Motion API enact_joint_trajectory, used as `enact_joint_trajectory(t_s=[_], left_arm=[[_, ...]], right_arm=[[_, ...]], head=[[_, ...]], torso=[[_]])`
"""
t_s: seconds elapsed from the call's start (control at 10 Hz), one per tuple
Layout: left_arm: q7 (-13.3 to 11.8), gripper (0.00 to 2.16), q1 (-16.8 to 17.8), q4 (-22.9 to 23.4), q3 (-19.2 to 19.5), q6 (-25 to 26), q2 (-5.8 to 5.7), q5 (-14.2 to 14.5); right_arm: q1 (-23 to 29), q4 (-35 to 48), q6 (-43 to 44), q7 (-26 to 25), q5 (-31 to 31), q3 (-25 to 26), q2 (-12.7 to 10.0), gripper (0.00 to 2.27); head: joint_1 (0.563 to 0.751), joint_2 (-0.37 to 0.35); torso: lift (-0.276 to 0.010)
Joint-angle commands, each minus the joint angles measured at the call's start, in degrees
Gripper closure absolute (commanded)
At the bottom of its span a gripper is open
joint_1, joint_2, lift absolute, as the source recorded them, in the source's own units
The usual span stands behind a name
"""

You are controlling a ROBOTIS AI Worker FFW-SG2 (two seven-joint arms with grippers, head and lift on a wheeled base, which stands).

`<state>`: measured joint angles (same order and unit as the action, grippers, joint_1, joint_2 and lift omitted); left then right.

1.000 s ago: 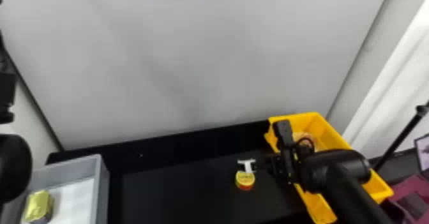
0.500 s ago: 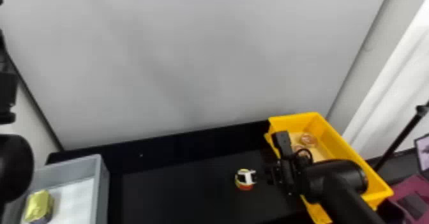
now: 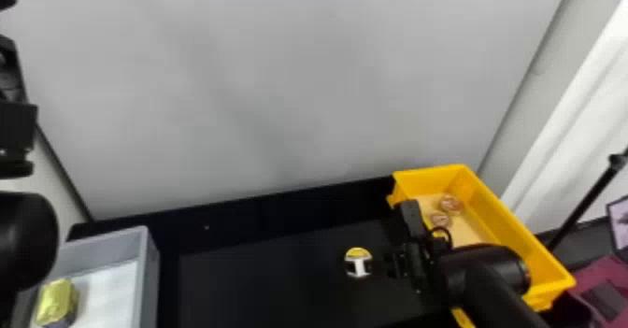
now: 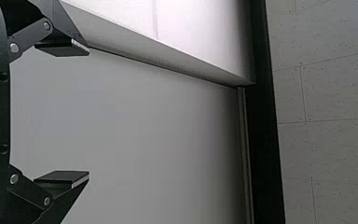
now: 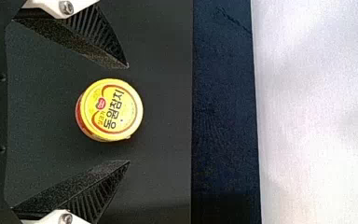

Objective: Pick up the round yellow can and place it in the yellow rectangular box

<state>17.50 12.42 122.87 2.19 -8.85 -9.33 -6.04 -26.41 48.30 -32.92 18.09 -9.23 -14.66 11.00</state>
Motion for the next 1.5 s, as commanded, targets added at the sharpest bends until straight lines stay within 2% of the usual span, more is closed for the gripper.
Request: enact_joint_trajectory(t_s=[0.0,0.5,0.7,0.9,1.1,1.3,1.4], left_arm=[[0.00,0.31,0.06,-0.09,-0.08,-0.21,-0.08,0.06],[0.00,0.31,0.06,-0.35,-0.26,-0.56,-0.17,0.24],[0.00,0.31,0.15,-0.35,-0.35,-0.56,-0.26,0.24],[0.00,0.31,-0.11,-0.35,-0.08,-0.56,-0.26,0.32],[0.00,0.31,-0.82,0.08,0.53,-0.56,0.00,0.41],[0.00,0.31,-1.17,0.52,0.88,-0.38,0.18,0.59],[0.00,0.31,-1.43,0.70,1.32,-0.21,0.18,0.68]], right_arm=[[-0.48,-2.51,1.97,-0.24,0.00,-0.29,-0.80,0.03],[-0.57,-4.44,4.43,-2.09,1.06,-1.87,-1.33,0.08],[-0.48,-4.88,5.66,-2.70,1.14,-2.31,-1.51,0.18],[-0.31,-3.12,4.61,-2.26,1.67,-2.75,-1.51,0.65],[4.26,8.04,-2.69,-1.91,1.76,0.86,-0.54,0.76],[11.64,24.48,-13.77,-6.75,1.67,6.49,-1.07,0.77],[13.67,30.98,-18.70,-7.89,1.23,7.89,-1.24,0.77]], head=[[0.632,-0.078],[0.632,-0.078],[0.632,-0.078],[0.632,-0.078],[0.632,-0.078],[0.632,-0.078],[0.632,-0.078]], torso=[[0.000],[0.000],[0.000],[0.000],[0.000],[0.000],[0.000]])
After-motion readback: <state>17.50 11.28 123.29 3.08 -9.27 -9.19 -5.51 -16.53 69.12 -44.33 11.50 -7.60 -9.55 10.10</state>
